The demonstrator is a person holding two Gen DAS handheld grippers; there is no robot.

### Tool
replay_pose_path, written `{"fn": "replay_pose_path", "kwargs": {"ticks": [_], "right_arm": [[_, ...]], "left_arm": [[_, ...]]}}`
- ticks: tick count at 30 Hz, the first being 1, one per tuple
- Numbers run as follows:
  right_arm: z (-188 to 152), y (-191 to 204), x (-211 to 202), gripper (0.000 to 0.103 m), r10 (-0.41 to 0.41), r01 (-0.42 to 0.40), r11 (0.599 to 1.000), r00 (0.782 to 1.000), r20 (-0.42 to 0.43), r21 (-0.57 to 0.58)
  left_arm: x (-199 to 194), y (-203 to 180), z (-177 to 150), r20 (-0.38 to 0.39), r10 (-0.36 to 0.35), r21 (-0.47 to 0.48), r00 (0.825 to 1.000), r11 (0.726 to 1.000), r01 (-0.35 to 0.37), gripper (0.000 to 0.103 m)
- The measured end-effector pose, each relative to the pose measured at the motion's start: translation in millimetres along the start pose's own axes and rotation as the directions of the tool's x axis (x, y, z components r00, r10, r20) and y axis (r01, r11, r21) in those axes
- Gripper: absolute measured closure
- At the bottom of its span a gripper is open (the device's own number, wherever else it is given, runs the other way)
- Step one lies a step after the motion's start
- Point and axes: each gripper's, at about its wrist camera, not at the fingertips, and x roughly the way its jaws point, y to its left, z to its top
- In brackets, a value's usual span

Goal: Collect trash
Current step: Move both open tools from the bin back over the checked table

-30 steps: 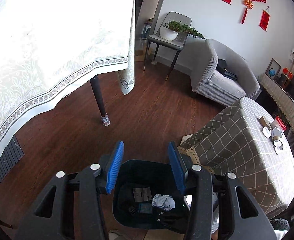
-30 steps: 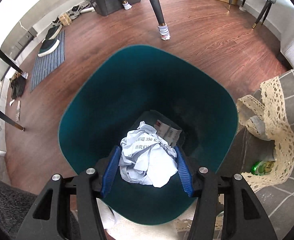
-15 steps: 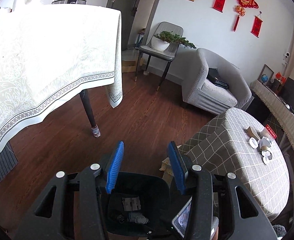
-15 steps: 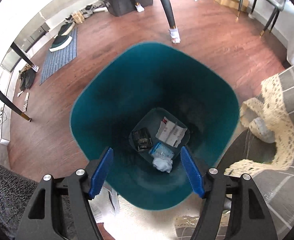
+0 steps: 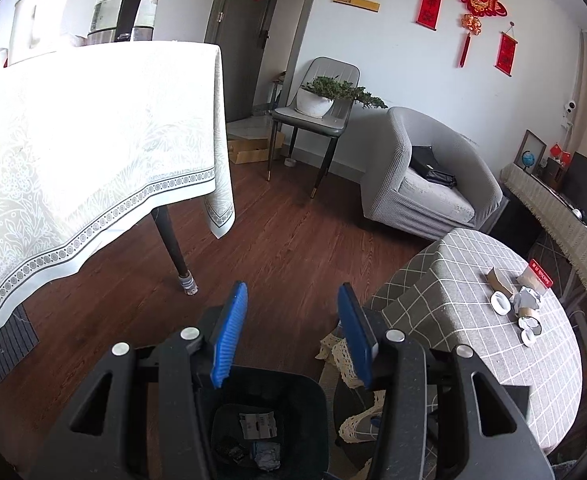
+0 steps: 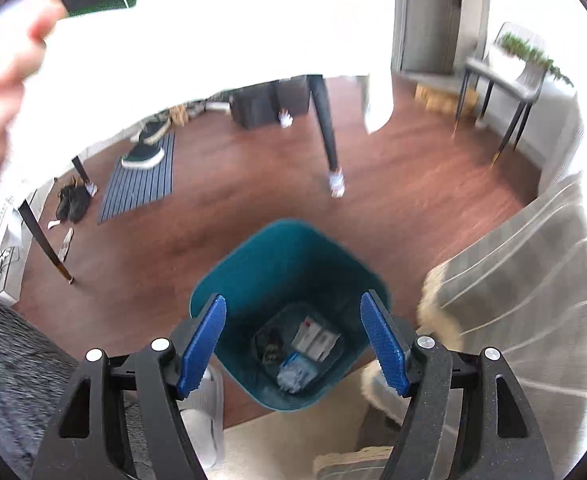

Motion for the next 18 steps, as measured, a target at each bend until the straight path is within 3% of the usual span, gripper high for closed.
{"fn": "replay_pose_path", "kwargs": {"ticks": [8,18], "right_arm": [[6,-30,-73,0.034,-0.065,0.061,0.997,0.99,0.126,0.036],[-10,-90,-129,0.04,-0.177,0.156,0.979,0.97,0.168,0.13]], "left_arm": [[5,-34,3,0.013,-0.033,0.022,0.999,0.999,0.032,0.049],[13,-104,2,0.009,-0.119,0.1,0.993,0.988,0.118,0.041]]}}
